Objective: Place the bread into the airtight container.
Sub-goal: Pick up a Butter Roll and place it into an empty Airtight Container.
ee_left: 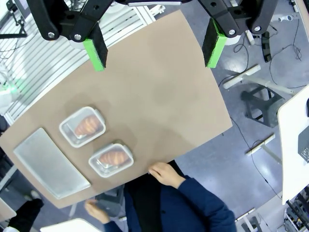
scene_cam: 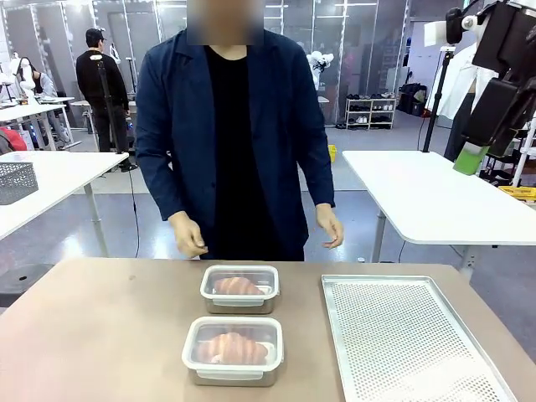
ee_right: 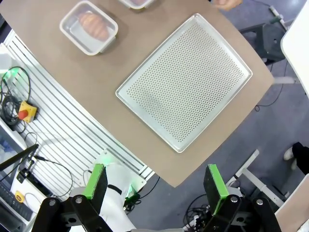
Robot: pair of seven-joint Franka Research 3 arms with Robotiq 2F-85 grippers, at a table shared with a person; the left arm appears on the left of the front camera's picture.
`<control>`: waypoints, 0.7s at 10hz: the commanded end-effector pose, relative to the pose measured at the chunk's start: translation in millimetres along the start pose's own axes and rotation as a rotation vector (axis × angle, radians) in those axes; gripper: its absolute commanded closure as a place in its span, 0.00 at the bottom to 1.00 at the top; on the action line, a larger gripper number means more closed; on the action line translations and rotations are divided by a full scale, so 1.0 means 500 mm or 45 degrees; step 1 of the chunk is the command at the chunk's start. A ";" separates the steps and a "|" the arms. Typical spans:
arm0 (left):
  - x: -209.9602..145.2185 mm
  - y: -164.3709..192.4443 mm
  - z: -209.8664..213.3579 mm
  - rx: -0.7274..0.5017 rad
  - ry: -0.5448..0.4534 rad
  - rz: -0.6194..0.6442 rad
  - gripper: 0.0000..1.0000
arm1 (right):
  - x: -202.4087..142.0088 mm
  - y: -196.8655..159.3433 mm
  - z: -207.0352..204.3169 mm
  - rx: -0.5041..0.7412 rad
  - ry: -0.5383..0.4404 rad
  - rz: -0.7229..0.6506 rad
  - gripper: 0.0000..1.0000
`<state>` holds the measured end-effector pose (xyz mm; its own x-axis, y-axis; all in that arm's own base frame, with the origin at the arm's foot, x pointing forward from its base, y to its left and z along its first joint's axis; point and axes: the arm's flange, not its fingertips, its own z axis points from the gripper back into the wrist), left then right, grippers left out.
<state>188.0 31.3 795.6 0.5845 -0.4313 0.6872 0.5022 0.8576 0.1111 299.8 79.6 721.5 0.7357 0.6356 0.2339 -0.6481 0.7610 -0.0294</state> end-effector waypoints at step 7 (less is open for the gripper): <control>0.003 0.001 0.004 -0.001 -0.004 -0.003 0.00 | 0.000 -0.007 0.005 -0.008 0.006 0.005 0.00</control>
<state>188.0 31.3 795.6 0.5846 -0.4313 0.6872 0.5022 0.8576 0.1111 299.9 79.0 721.5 0.7358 0.6353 0.2345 -0.6481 0.7611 -0.0284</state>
